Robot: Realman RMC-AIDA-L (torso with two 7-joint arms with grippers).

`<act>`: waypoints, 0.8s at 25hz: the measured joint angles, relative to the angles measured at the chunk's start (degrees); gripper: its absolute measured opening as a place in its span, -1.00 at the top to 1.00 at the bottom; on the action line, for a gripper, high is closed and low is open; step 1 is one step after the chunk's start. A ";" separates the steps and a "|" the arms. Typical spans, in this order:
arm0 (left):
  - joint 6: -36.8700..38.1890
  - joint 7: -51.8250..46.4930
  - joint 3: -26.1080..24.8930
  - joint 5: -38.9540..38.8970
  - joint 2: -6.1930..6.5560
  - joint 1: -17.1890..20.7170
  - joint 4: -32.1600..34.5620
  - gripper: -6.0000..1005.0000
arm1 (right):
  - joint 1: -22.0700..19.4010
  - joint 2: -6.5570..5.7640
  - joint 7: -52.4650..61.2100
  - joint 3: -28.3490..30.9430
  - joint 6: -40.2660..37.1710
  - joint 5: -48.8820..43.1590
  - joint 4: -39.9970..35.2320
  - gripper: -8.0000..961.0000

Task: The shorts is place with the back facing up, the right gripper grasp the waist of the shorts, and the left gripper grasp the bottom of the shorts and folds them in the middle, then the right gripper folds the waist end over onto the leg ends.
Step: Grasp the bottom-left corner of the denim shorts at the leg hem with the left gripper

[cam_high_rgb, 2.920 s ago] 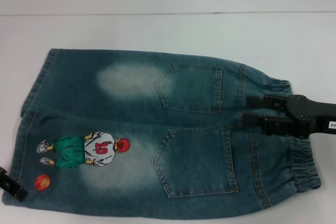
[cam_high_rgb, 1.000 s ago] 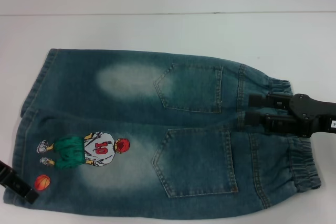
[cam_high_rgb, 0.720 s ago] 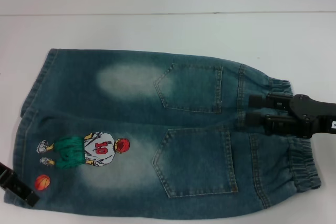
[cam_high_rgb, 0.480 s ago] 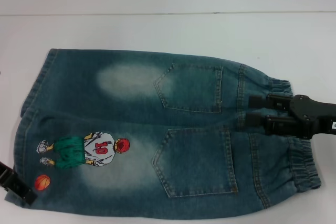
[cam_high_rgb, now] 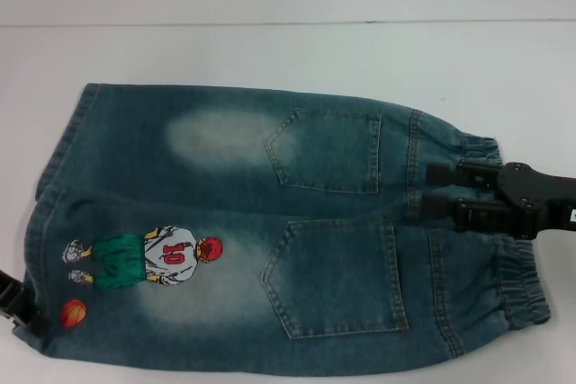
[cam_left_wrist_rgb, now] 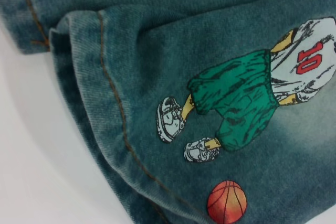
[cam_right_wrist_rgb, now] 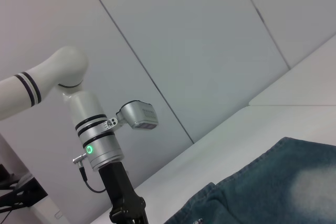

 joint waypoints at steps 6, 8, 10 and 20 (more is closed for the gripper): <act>0.84 0.20 -0.53 0.00 0.39 0.11 -0.83 0.90 | 0.00 0.00 -0.05 -0.01 -0.28 0.00 0.00 -0.57; 0.89 0.26 -0.70 0.00 0.44 0.21 -1.06 0.89 | 0.00 0.00 -0.09 -0.01 -0.43 0.00 0.00 -0.57; 0.93 0.31 -0.77 0.00 0.45 0.31 -1.11 0.89 | -0.01 0.00 -0.11 -0.01 -0.58 0.00 0.00 -0.56; 0.58 0.64 -0.77 0.00 0.48 0.23 -1.01 0.89 | -0.41 0.00 -0.11 -0.01 -0.74 0.00 0.00 -0.55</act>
